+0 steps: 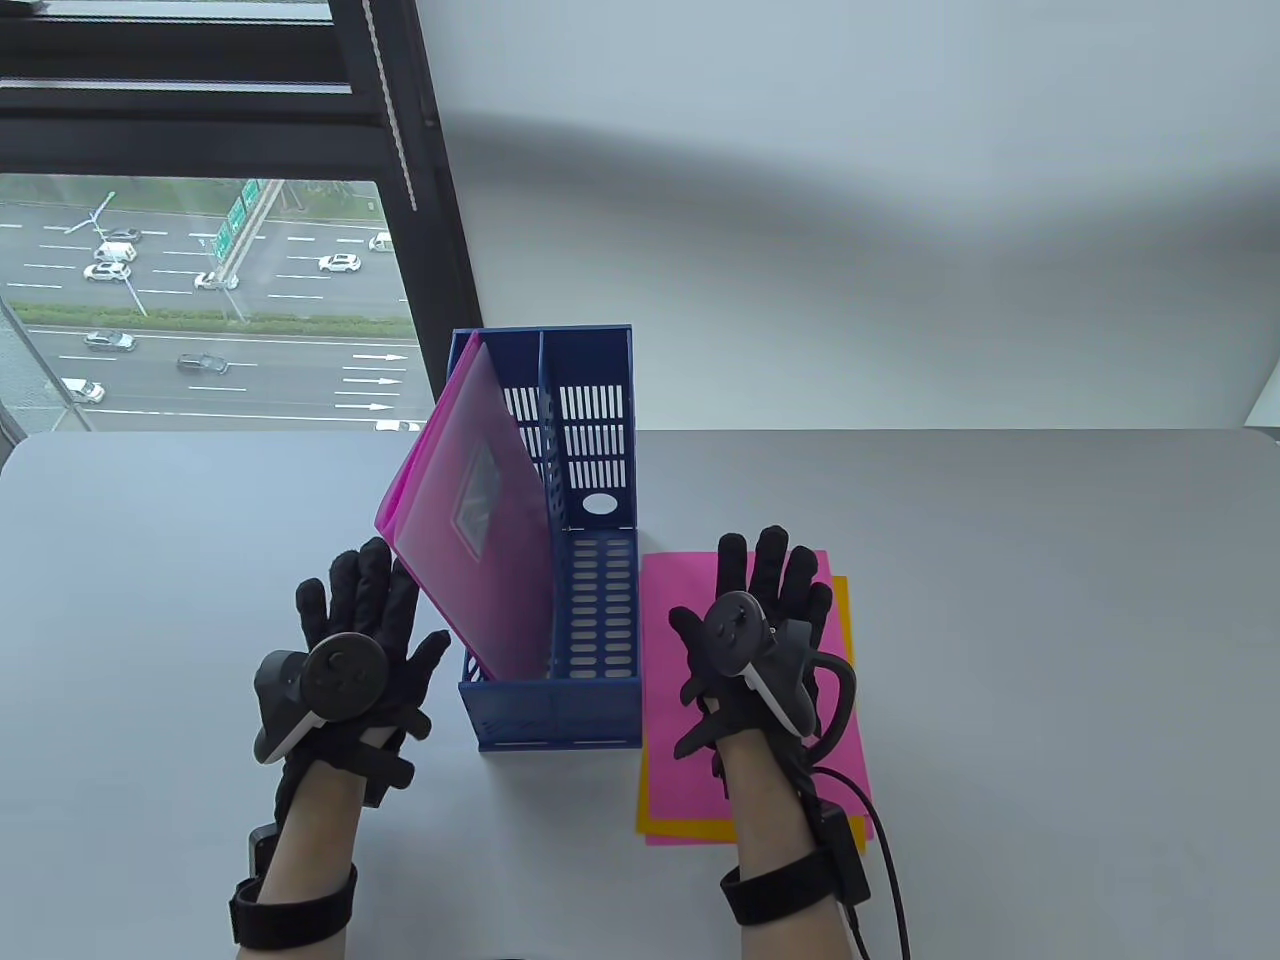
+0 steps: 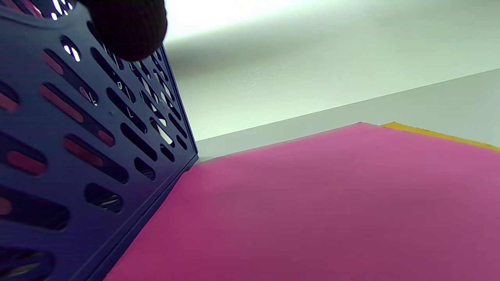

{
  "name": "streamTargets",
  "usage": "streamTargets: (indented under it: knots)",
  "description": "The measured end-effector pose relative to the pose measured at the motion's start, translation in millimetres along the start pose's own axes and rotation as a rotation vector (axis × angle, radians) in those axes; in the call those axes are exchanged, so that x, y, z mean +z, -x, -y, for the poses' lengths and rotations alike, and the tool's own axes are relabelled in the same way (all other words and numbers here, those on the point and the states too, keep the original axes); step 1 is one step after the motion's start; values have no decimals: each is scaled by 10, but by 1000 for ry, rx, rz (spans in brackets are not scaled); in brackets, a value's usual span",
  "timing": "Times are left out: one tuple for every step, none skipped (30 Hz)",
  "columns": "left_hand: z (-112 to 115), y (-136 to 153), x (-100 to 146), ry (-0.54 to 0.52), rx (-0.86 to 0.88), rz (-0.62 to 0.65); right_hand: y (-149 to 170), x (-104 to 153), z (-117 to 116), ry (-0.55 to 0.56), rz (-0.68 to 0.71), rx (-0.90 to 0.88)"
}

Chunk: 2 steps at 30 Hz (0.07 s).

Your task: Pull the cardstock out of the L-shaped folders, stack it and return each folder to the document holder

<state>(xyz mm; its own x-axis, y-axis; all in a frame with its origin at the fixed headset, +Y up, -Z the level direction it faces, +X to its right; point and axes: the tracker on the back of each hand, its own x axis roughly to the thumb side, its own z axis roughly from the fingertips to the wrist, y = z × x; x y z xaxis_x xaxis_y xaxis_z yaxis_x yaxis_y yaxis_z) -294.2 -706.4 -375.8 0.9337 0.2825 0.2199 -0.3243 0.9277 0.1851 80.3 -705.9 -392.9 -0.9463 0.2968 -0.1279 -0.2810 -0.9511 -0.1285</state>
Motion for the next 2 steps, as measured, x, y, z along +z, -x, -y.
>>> streamTargets:
  knots:
    - [4, 6, -2, 0, -1, -1, 5, 1, 7, 0, -2, -5]
    - [5, 11, -1, 1, -1, -4, 11, 3, 20, 5, -3, -9]
